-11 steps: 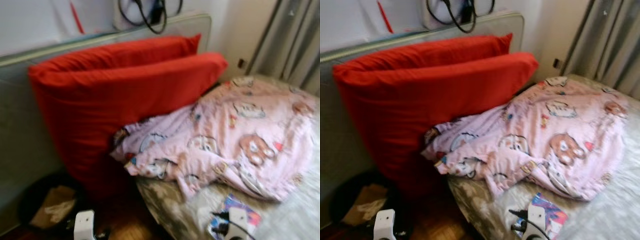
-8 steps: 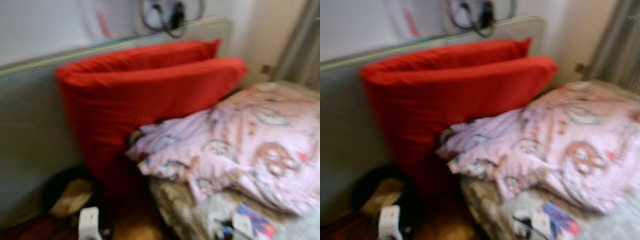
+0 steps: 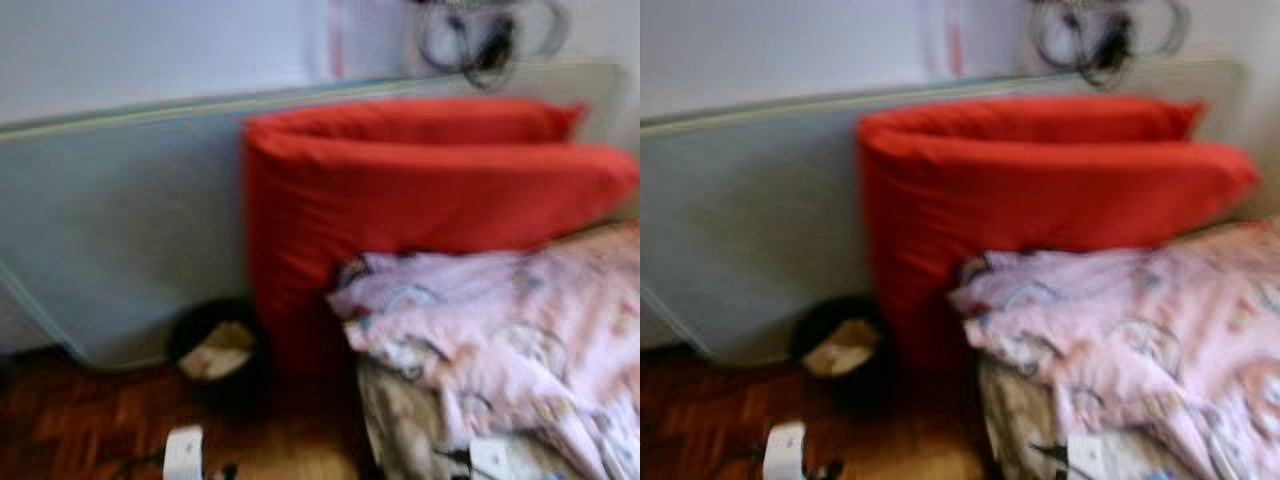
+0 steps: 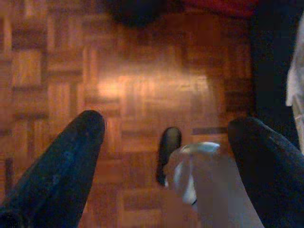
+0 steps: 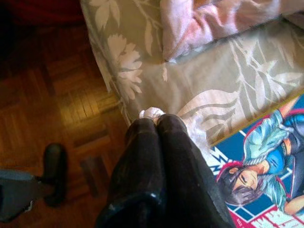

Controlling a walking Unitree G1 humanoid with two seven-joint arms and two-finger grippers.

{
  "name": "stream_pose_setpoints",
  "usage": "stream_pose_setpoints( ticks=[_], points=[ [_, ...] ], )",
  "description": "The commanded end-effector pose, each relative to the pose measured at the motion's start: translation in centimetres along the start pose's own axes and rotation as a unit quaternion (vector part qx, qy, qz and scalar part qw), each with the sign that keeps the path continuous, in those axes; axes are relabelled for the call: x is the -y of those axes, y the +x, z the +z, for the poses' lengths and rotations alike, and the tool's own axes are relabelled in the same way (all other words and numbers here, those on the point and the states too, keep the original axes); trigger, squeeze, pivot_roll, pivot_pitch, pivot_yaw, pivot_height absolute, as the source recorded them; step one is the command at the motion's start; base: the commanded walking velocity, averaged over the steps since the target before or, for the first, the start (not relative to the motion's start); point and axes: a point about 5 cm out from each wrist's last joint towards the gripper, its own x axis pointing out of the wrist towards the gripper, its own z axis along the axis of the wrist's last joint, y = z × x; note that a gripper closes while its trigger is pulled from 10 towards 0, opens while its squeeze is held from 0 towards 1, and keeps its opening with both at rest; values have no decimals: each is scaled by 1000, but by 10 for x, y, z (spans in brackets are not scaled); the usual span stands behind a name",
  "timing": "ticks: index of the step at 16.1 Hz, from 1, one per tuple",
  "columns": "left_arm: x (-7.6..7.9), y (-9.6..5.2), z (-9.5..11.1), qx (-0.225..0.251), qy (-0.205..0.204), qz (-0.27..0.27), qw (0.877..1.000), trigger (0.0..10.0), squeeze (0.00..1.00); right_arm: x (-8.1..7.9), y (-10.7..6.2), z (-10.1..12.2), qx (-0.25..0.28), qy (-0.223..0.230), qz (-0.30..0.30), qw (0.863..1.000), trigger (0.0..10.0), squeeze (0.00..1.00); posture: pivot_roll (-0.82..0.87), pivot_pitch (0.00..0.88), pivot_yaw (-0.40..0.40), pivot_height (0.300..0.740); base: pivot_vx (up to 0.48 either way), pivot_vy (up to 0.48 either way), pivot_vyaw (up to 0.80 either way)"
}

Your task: Clean up the room

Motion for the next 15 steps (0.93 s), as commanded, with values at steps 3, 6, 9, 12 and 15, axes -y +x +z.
stream_pose_setpoints(
  ticks=[3,6,9,12,15],
  points=[
    [-3,0,3,1,4,3,1000,10000,0,-8,1,0,-5,18,10,1000,10000,0,53,0,-28,740,0,0,533],
    [-4,0,3,1,3,6,1000,10000,0,-7,1,0,-3,23,10,1000,10000,0,53,0,-26,740,0,0,0],
    [-3,1,5,0,0,6,1000,10000,0,-10,2,4,0,27,19,999,10000,0,53,0,-27,740,0,0,0],
    [-2,2,10,4,2,6,1000,10000,0,-11,3,8,3,25,19,999,10000,0,60,0,-27,740,0,85,0],
    [-1,3,13,6,12,2,1000,10000,0,-11,3,10,5,24,21,999,10000,0,62,0,-27,740,0,281,0]
  ],
)
